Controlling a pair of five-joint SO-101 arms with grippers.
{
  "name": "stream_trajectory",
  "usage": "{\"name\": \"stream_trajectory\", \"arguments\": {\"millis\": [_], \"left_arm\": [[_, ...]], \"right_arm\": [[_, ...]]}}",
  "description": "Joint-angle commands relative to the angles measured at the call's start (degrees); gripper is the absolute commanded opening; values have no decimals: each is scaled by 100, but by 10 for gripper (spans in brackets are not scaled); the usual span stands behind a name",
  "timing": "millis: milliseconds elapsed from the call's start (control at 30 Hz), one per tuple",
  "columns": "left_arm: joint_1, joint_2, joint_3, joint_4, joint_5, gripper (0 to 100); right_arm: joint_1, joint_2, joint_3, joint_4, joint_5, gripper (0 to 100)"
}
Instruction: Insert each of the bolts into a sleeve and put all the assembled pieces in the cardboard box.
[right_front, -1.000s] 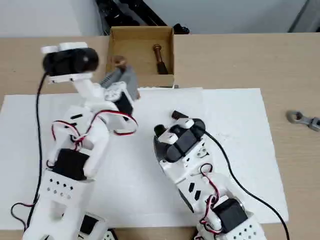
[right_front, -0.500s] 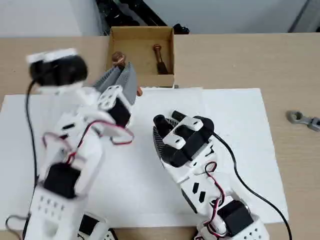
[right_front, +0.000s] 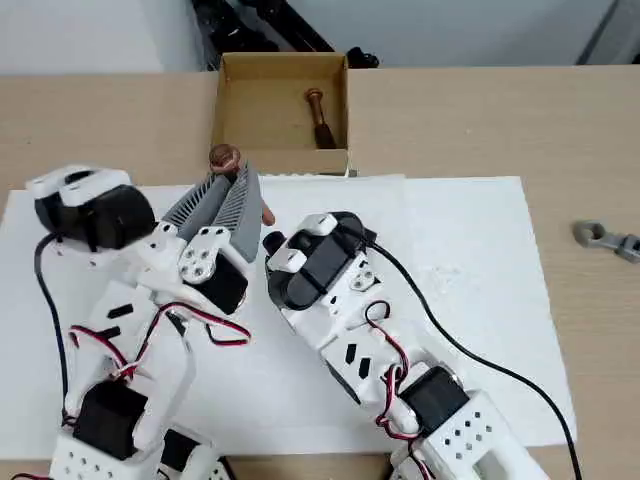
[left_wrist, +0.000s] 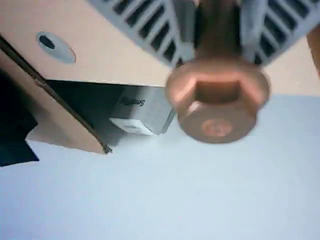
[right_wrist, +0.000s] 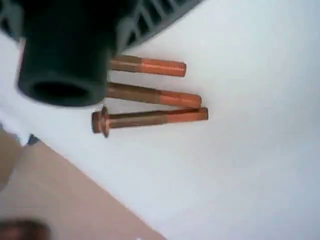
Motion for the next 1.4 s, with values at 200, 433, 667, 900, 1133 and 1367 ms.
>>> {"name": "stream_trajectory", "arguments": {"millis": [200,433,667,900,1133,1367], "left_arm": [[26,-88,-40,-246,-18,6],[35,-88,163,-352,167,6],[264,149,277,-756,229,6],[369,800,-92,-862,220,6],[176,782,-127,-677,185,6],[114,782,-497,-53,9,7]], "right_arm": [[31,-998,-404,268,62,1],[171,-1358,-396,470,53,1],[163,-1349,-396,453,53,1],[163,-1349,-396,488,53,1],[171,-1349,-396,497,53,1],[171,-1341,-396,497,53,1]]}}
